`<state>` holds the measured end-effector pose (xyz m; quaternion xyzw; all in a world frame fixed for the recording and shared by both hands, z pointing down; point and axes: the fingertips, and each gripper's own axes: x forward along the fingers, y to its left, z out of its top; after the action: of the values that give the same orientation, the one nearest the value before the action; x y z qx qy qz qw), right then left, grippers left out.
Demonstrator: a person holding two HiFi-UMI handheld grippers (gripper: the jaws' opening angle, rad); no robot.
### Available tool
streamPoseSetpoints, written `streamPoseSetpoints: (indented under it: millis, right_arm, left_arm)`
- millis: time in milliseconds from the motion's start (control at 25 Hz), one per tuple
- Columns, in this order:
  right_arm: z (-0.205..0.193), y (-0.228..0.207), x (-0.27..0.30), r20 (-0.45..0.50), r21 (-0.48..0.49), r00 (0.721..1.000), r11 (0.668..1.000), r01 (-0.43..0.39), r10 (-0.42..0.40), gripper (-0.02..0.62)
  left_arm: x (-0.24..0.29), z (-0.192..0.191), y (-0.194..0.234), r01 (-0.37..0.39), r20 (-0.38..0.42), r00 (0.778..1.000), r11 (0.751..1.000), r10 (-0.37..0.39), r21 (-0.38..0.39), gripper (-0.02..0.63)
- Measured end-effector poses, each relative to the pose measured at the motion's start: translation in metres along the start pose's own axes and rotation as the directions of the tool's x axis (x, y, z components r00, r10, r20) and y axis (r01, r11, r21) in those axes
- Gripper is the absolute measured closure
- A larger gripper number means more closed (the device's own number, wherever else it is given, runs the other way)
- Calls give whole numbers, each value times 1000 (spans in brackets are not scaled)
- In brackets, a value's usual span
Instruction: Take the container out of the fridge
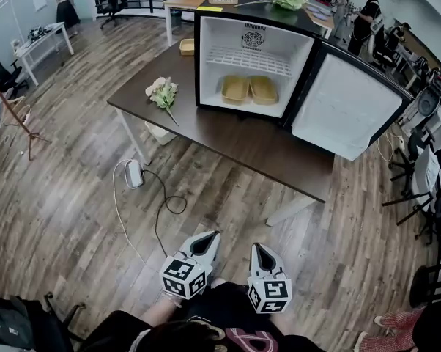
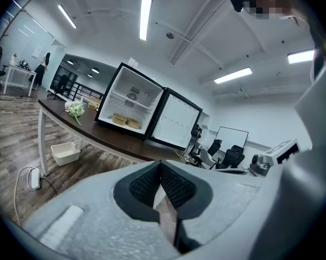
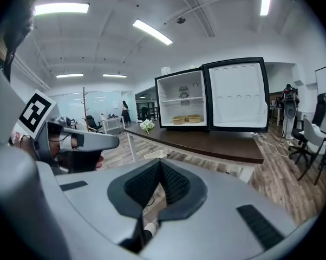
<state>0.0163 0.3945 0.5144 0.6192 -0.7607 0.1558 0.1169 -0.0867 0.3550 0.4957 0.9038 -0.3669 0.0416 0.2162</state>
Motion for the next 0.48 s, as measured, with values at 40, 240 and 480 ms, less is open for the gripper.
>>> streamPoseSetpoints:
  millis: [40,240,480]
  right_arm:
    - [3,-4,6,-2,5,1000,1000,8,-8,586]
    - [18,-21,39,-12,22,999,999,41,-40,586]
    - [36,-35,85,-28,36,997,997,68,-67,586]
  left_arm:
    - [6,4,6,3,-5,1000,1000,-3,1,600]
    - [37,23,37,3,-13,1000,1000,-3,0,599]
    - [72,49,73,4,-11,1000,1000,-4,6,599]
